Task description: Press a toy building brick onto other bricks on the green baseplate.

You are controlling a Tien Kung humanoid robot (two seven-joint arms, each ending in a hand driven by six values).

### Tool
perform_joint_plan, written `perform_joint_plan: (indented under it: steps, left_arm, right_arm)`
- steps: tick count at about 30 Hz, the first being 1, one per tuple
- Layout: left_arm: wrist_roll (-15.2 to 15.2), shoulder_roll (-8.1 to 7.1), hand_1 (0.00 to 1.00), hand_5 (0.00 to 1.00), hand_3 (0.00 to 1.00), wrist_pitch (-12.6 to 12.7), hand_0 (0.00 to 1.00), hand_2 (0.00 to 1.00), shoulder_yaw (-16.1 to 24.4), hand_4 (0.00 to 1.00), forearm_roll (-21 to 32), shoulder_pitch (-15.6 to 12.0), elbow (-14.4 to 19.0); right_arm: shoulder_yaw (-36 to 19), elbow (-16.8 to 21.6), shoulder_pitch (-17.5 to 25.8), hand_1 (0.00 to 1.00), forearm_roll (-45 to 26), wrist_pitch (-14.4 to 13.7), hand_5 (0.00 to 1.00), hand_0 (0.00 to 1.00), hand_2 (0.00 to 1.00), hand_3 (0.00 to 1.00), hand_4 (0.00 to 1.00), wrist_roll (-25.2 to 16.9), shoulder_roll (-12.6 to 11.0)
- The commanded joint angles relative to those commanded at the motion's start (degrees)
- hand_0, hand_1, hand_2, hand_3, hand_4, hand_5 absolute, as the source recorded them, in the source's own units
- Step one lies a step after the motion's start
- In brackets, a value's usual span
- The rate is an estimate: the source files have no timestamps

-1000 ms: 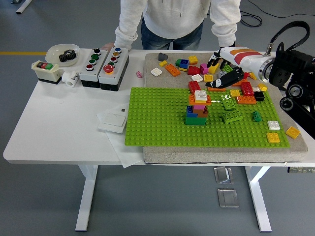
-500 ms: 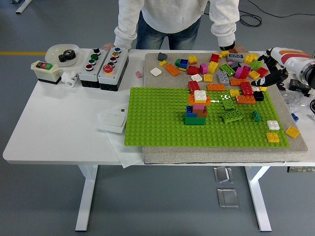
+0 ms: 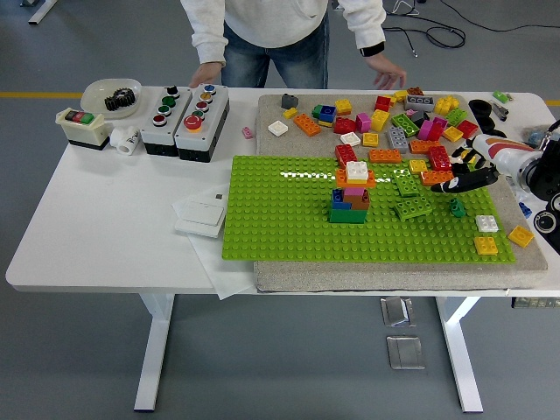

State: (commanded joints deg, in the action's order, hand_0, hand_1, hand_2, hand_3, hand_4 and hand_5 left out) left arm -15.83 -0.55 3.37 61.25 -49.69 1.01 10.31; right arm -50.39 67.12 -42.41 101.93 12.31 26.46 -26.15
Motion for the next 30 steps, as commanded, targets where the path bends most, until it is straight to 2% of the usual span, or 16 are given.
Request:
perform_joint_plan:
  steps: [15, 25, 30]
  left_arm:
    - [-0.23, 0.02, 0.843, 0.646, 0.642, -0.13, 0.879, 0.839, 0.12, 0.719, -0.80, -0.33, 0.00]
    - [-0.16, -0.07, 0.842, 0.646, 0.641, -0.21, 0.877, 0.838, -0.36, 0.719, -0.53, -0.33, 0.00]
    - [-0.11, -0.06, 0.841, 0.647, 0.641, -0.21, 0.877, 0.838, -0.61, 0.719, -0.11, -0.24, 0.00]
  right_arm:
    - [3.68, -1.12, 3.46, 0.709, 2.85, -8.37, 0.671, 0.766, 0.772, 0.811, 0.998, -0.18, 4.27]
    - [6.12, -3.64, 5.08, 0.725, 8.27, -16.64, 0.670, 0.783, 0.803, 0.844, 0.998, -1.19, 6.71]
    - [7.92, -4.63, 5.67, 0.715, 8.60, -21.23, 0.665, 0.780, 0.790, 0.841, 0.998, -1.12, 7.84]
